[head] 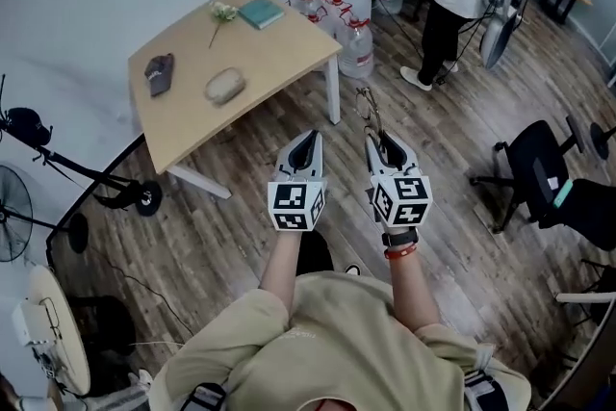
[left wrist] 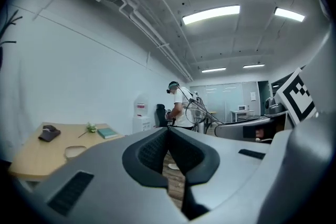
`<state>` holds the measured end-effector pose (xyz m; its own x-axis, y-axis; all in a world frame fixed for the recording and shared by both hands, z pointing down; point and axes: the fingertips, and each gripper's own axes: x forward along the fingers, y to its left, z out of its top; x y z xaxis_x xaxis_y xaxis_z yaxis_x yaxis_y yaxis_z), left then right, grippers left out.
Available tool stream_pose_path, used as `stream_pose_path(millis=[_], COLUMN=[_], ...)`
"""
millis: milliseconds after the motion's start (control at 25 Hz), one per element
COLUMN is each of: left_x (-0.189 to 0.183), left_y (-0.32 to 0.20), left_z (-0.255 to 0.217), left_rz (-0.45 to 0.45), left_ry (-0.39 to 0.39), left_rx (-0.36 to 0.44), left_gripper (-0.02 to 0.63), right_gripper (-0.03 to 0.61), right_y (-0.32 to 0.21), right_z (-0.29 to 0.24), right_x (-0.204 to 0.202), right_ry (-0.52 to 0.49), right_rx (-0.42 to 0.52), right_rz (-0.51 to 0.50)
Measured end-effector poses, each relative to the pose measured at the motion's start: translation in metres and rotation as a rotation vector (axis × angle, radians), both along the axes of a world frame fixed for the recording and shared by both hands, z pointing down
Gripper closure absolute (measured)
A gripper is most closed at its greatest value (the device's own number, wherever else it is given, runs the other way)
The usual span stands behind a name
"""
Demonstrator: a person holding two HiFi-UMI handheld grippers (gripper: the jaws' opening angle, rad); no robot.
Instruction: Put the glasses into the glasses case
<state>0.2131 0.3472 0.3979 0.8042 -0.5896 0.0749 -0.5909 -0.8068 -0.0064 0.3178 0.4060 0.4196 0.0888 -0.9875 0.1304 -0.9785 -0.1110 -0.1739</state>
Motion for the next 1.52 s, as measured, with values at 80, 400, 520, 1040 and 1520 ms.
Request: stream_pose_path(millis=[80,400,520,1040,1520], left_x=[-0.02,-0.086,-0.1,-0.209,-0.296], left_y=[-0.026,-0.135,-0.174,-0.334,-0.445], left_z=[0.001,-0.01,-0.015,-0.013,0.003], left_rz=[-0.042,-0.176,-0.2,-0.37,-0.475], left_ry=[-0.004,0.02,0.034,0.023,0.058], left_rx=[0.003,0.024,0.048,-0.022,-0.056], left_gripper=[0.591,0.591,0.591,0.591,0.591], right_gripper=[0.462,0.462,0.462,0.46,0.461], right_y=[-0.032,-0.159,-0.206,-0.381,-0.502], right_z=[0.001,-0.009,-0.012,-0.014,-0.002], right_x=[-0.021,-0.086,-0.103,-0.212,-0.283], right_ry=[0.003,0.012,0.016,0.007,-0.027], right_rx=[-0.002,-0.02,-0.024,-0.068,-0.099], right_rz=[-0.05,-0.228,-0.281,-0.479,-0.539])
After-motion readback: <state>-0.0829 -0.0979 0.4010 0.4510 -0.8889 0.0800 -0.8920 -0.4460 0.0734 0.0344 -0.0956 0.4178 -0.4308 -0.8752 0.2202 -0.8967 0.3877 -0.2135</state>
